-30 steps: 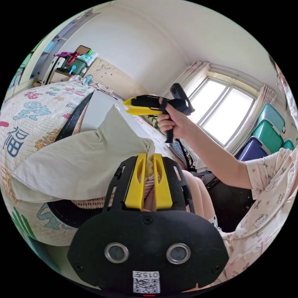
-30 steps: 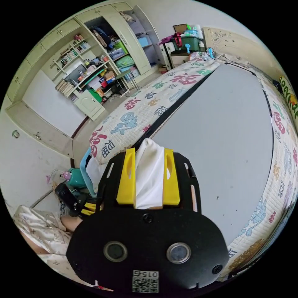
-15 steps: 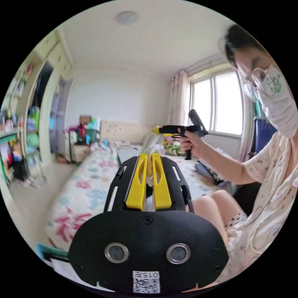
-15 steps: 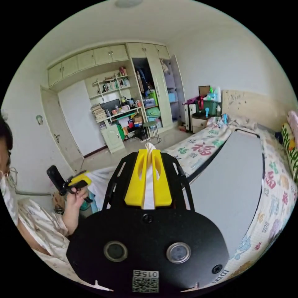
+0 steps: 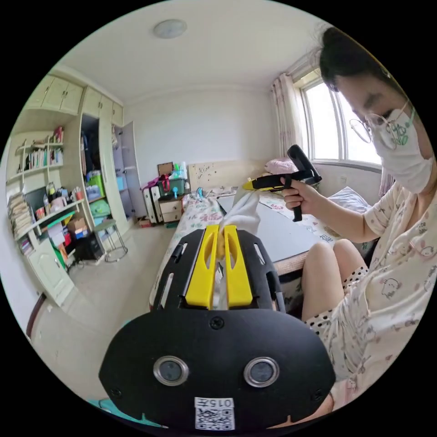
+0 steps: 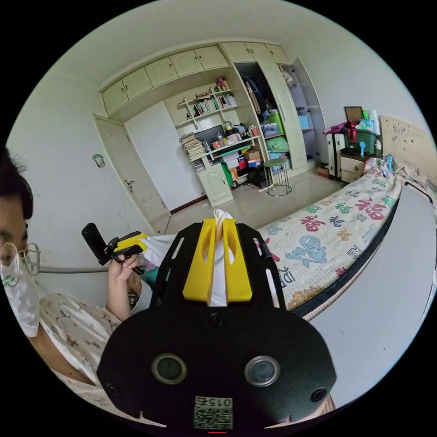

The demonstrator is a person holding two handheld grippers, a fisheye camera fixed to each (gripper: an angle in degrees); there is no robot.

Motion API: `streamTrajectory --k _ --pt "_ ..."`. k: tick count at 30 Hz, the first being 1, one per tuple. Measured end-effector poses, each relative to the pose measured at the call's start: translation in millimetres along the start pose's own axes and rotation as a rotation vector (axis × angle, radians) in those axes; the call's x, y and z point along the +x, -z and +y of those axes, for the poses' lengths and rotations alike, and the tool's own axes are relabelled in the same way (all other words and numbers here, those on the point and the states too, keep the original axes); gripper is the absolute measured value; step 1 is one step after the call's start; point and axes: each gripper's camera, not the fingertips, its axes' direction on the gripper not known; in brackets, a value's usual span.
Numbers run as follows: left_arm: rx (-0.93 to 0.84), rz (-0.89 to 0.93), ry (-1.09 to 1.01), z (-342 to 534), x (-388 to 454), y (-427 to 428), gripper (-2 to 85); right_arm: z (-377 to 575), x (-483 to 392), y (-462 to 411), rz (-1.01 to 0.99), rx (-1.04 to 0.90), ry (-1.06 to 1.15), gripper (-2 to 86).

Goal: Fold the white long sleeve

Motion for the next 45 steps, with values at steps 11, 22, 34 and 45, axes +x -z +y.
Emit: streamTrajectory --k 11,22,34,45 --pt "-0.18 0.033 0.324 188.6 -45.3 104.3 0.4 182.0 -10.9 -221.5 -0.149 -0.368 -0.124 1.3" --pt "-0.06 -0.089 0.642 325.4 -133.7 144.1 0.5 138.7 -107.2 -418.9 -0.05 -0.492 0.004 8.8" --pt "-0.359 -0.619 0.85 463.4 -122.9 72.9 9.1 165.4 -127.3 -227.3 -0.064 -0.166 -0.01 7.6" --pt "-0.528 -0.37 0.838 479.4 -116.5 -126.6 10.4 72.8 -313.7 -154.6 -0.205 0.028 0.058 15.5"
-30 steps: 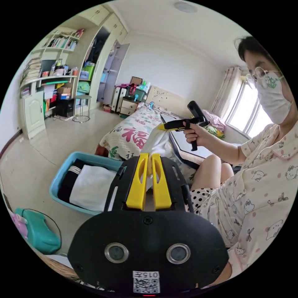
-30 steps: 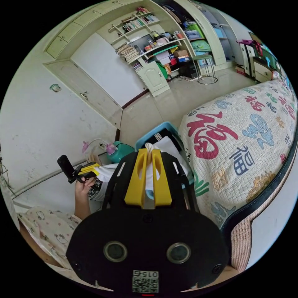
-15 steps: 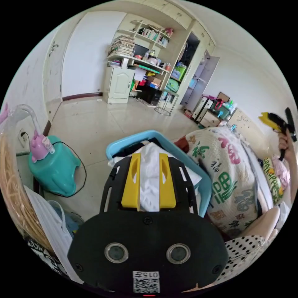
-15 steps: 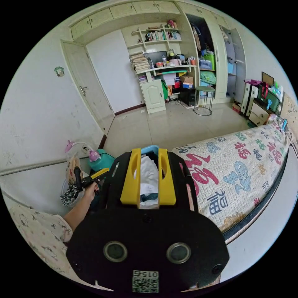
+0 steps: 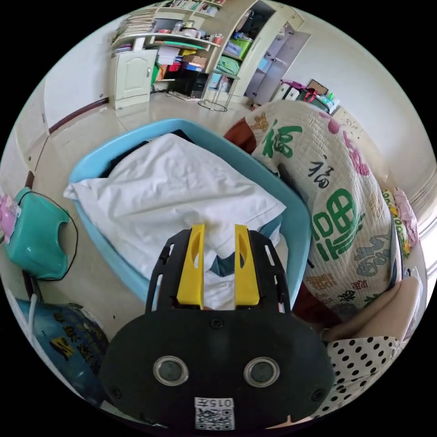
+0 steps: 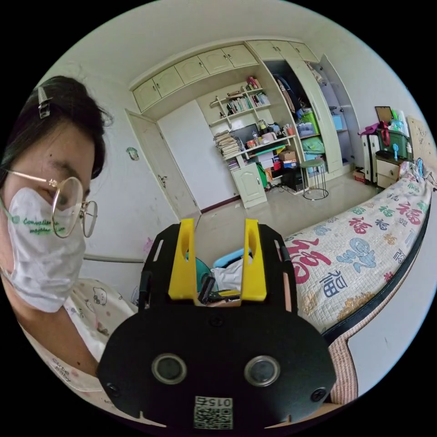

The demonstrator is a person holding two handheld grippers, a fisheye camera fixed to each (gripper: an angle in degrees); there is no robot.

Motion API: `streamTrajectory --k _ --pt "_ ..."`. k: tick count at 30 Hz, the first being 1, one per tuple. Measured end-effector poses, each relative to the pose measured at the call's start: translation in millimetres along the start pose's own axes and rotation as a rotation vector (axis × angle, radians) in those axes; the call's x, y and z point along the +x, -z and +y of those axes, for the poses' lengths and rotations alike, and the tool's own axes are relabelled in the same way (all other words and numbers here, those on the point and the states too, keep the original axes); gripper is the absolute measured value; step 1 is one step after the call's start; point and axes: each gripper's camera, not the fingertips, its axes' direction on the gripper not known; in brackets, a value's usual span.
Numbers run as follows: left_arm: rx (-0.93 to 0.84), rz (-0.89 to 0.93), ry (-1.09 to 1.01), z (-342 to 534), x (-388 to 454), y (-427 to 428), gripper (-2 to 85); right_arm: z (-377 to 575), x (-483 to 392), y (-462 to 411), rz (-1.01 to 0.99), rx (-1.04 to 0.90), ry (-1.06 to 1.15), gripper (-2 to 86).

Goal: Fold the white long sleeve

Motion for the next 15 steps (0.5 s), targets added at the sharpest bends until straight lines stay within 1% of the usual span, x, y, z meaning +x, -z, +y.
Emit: streamTrajectory --k 1,2,4,7,10,13,15 --pt "-0.023 -0.001 -0.011 -3.2 4.2 -12.5 10.7 -19.1 -19.0 -2.1 0.006 0.026 0.002 15.7" --pt "-0.165 -0.012 -0.003 -13.8 9.0 -42.9 10.7 -29.1 -26.7 -3.0 0.011 0.037 0.003 15.8" --pt "-0.272 -0.003 -0.01 -20.2 18.2 -69.9 10.1 -71.1 -47.3 -4.7 0.054 0.075 0.009 15.4" --pt "-0.282 0.014 -0.022 -16.6 36.8 -69.6 7.3 -116.7 -57.1 -10.8 0.139 0.12 -0.039 15.1" --pt "-0.333 0.038 -0.092 -4.8 62.3 -77.2 6.4 -167.4 -70.0 -34.5 0.158 0.106 -0.082 15.9" --pt "-0.371 0.005 -0.164 5.0 91.8 -81.8 7.3 -224.7 -100.4 -61.9 0.19 0.124 -0.05 17.8" --pt "-0.387 -0.019 -0.207 5.5 109.0 -77.9 9.6 -262.6 -118.5 -75.5 0.204 0.141 -0.04 19.4"
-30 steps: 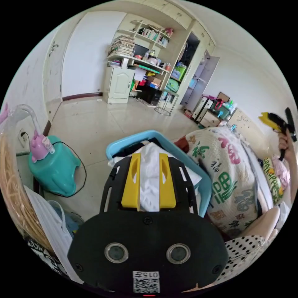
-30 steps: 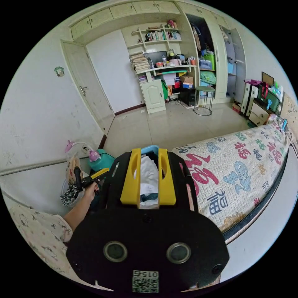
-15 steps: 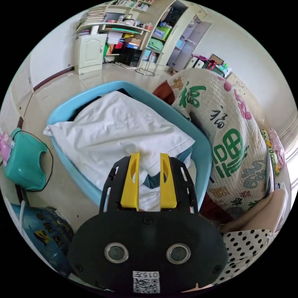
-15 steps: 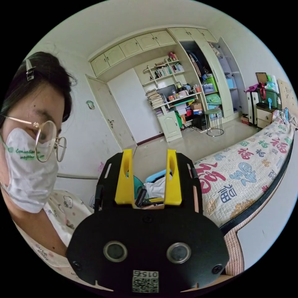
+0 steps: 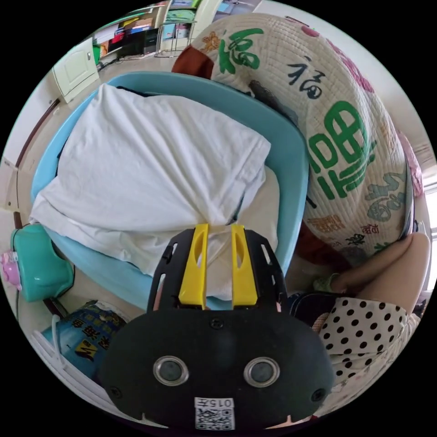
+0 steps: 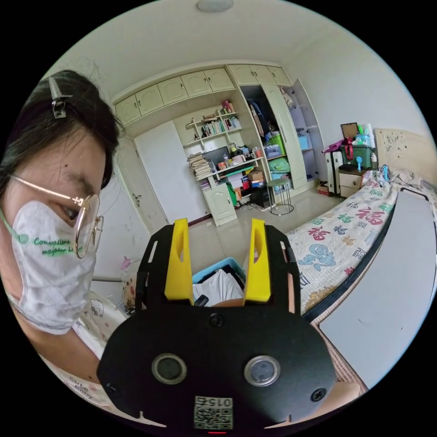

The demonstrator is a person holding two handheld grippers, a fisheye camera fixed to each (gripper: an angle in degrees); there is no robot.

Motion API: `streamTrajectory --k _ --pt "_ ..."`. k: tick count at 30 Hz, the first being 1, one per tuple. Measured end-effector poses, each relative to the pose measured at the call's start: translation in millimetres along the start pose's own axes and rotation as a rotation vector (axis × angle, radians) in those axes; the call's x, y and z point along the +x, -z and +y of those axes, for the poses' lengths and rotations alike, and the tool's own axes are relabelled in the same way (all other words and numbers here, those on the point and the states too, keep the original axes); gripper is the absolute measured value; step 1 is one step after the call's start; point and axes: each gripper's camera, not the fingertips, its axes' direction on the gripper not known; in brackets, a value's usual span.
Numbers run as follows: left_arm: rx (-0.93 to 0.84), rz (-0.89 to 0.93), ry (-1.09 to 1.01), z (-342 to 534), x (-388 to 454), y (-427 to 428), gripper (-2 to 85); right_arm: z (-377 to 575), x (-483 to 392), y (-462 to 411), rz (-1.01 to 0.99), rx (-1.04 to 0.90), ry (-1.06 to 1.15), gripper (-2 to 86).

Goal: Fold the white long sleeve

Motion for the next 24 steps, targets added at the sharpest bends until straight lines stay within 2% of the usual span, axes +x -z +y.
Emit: streamTrajectory --k 2,6,9,12,15,18,21,24 --pt "0.012 0.019 0.003 1.6 7.3 15.2 9.9 -35.1 -13.3 -10.2 0.014 0.039 -0.027 20.7" --pt "0.203 0.117 0.019 26.3 32.9 82.5 8.3 -108.0 15.6 -0.7 0.103 0.196 -0.204 19.5" --pt "0.469 0.146 -0.093 57.7 111.0 165.1 5.5 -141.4 36.0 27.5 0.272 0.293 -0.282 16.7" --pt "0.602 0.125 -0.222 66.2 181.7 198.1 2.7 -158.3 40.4 58.2 0.514 0.381 -0.342 13.7" --pt "0.739 0.148 -0.449 52.5 297.4 212.1 3.2 -181.2 28.8 83.6 0.719 0.388 -0.345 12.7" --pt "0.763 0.276 -0.597 27.4 374.9 214.9 3.7 -206.1 13.4 114.4 0.928 0.4 -0.341 10.4" --pt "0.754 0.497 -0.785 -13.7 494.1 217.2 3.4 -233.7 6.7 157.2 1.029 0.387 -0.303 9.1" --pt "0.719 0.582 -0.899 -38.2 582.4 217.2 3.4 -265.8 18.4 200.1 1.242 0.355 -0.335 9.8"
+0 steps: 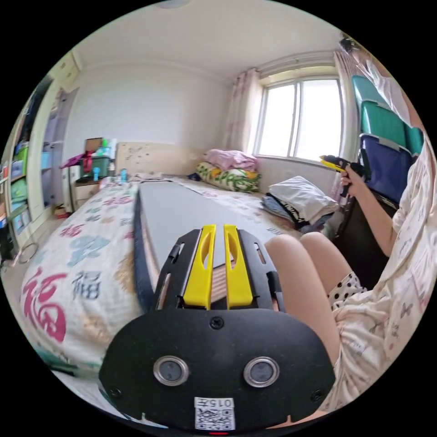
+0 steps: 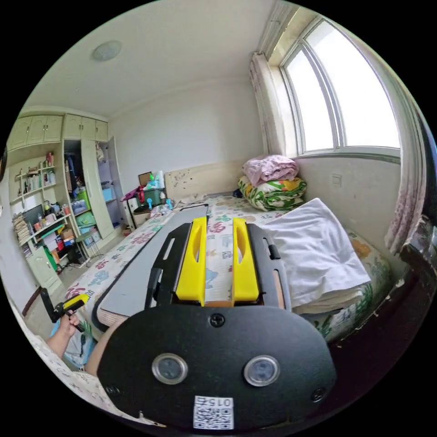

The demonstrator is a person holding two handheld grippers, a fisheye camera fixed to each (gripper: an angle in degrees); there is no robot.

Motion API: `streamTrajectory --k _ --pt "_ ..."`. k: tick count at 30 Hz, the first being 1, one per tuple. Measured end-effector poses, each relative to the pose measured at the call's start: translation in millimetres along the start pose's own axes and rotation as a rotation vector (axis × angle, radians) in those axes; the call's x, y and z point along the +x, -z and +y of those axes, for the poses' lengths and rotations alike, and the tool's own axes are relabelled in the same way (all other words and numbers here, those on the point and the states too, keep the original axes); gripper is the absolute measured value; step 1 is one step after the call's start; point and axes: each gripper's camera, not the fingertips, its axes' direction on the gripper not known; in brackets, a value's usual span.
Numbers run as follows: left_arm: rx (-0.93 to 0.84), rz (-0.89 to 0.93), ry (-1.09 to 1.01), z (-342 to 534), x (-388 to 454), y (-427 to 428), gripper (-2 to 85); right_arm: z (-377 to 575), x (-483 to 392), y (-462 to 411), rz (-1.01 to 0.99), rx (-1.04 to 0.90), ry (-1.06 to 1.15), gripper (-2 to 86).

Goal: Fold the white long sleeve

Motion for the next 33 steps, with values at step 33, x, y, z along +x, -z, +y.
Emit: streamTrajectory --k 33 --pt "-0.273 1.086 0.825 -87.7 136.8 -898.7 21.1 -86.3 -159.0 -162.8 0.219 -0.151 0.352 2.1"
